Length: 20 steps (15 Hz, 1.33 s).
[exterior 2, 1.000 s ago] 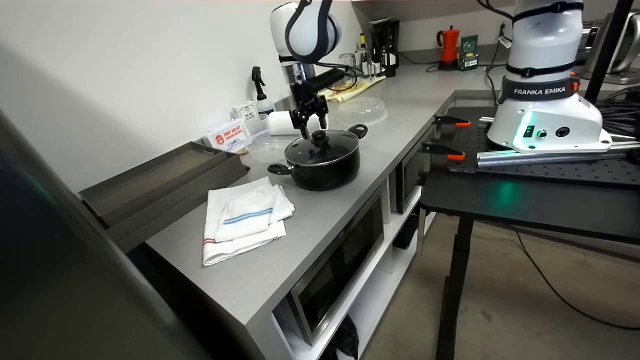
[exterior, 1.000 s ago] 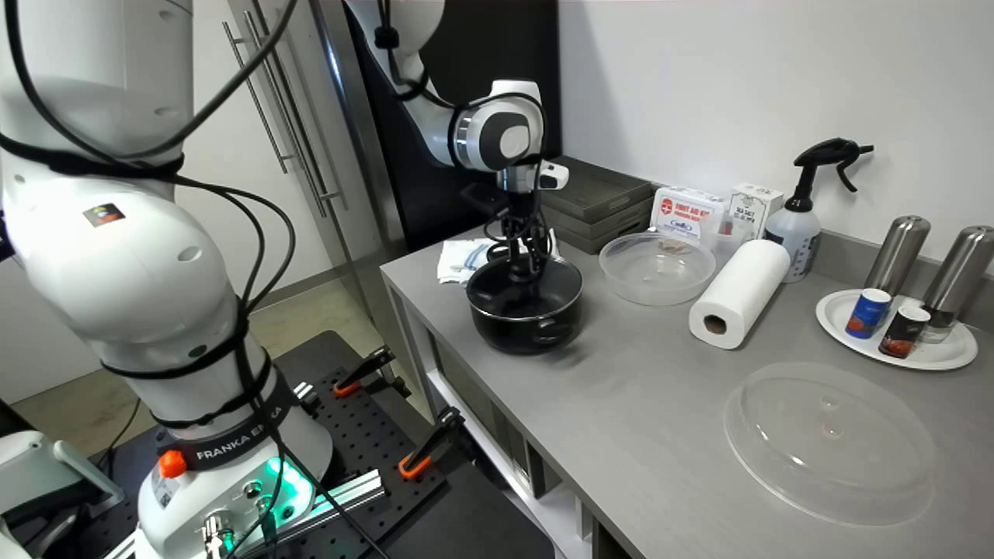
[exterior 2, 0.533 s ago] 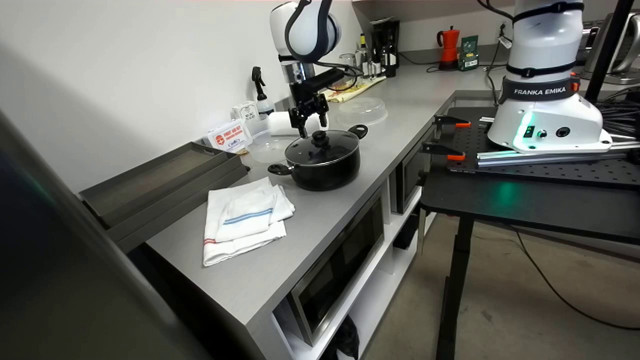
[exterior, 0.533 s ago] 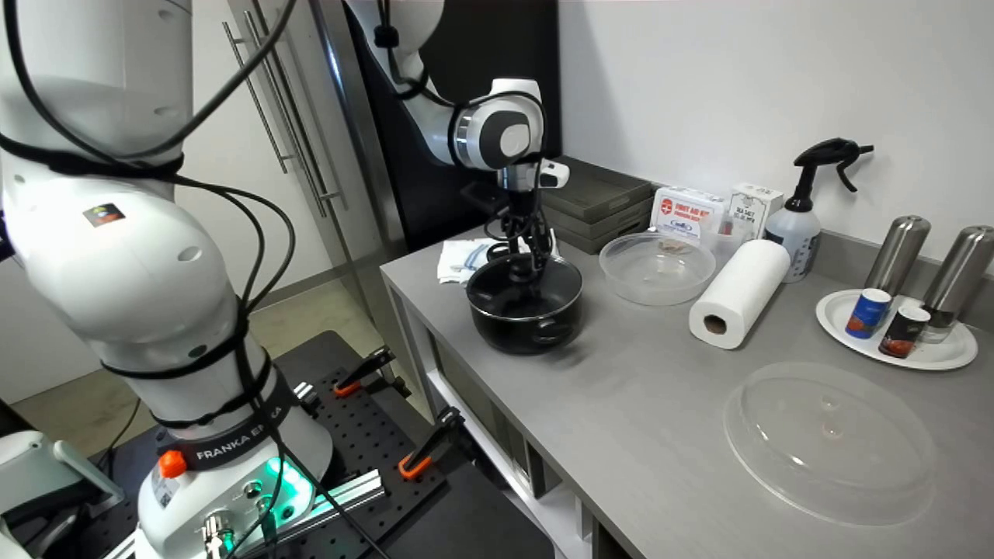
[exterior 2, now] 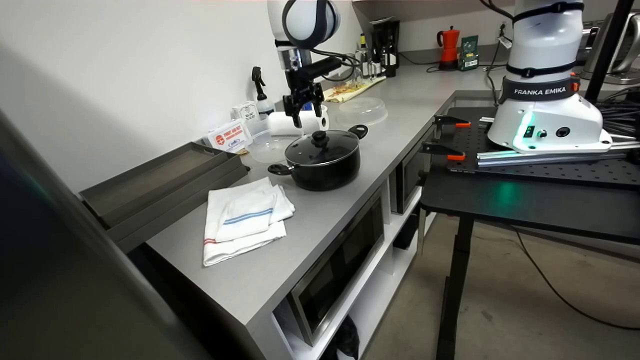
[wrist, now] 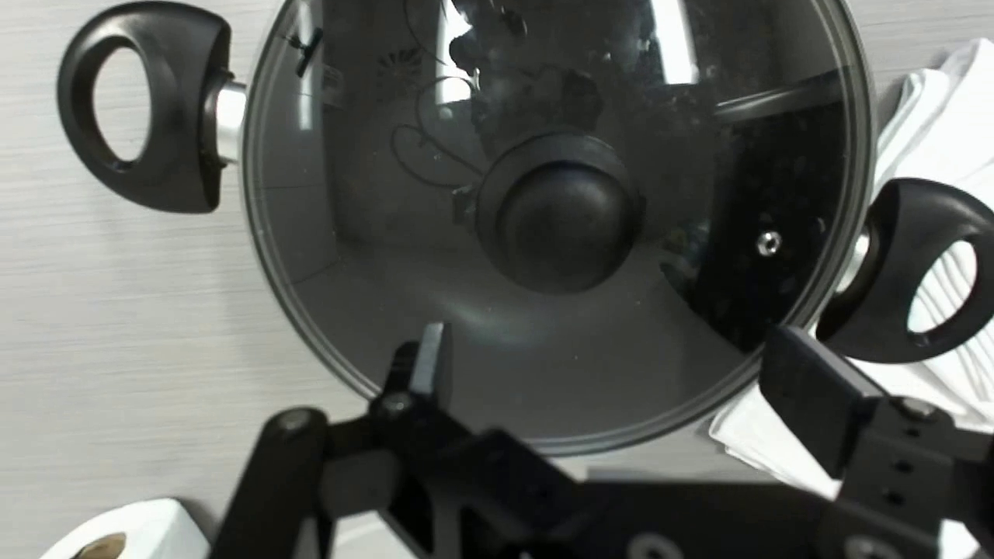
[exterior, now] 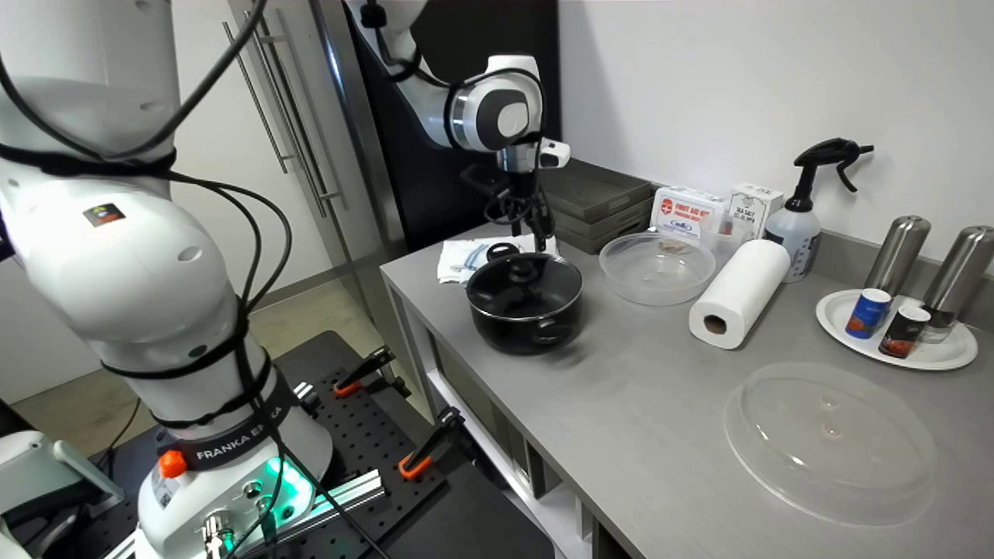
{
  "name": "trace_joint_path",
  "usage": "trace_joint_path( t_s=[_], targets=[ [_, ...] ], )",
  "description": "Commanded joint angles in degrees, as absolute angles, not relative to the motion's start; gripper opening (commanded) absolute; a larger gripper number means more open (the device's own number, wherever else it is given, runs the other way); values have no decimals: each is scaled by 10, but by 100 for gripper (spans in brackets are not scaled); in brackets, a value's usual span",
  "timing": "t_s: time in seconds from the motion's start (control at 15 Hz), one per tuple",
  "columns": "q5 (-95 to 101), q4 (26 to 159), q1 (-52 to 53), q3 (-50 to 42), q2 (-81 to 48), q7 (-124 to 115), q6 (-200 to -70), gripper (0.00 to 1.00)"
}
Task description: Pick up the lid and put it on the pot
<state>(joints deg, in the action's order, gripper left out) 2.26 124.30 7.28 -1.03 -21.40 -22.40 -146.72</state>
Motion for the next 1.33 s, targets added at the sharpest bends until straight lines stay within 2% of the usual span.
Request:
trace_joint_path(
  t_s=[0.0,0.6,1.27],
  targets=[
    [13,1276,69,-12,-143,-215,-1452,100],
    [31,1300,23,-32,-34,-218,-1415,100],
    [43,1300,-47,-64,9,-226,-1361,100]
  ],
)
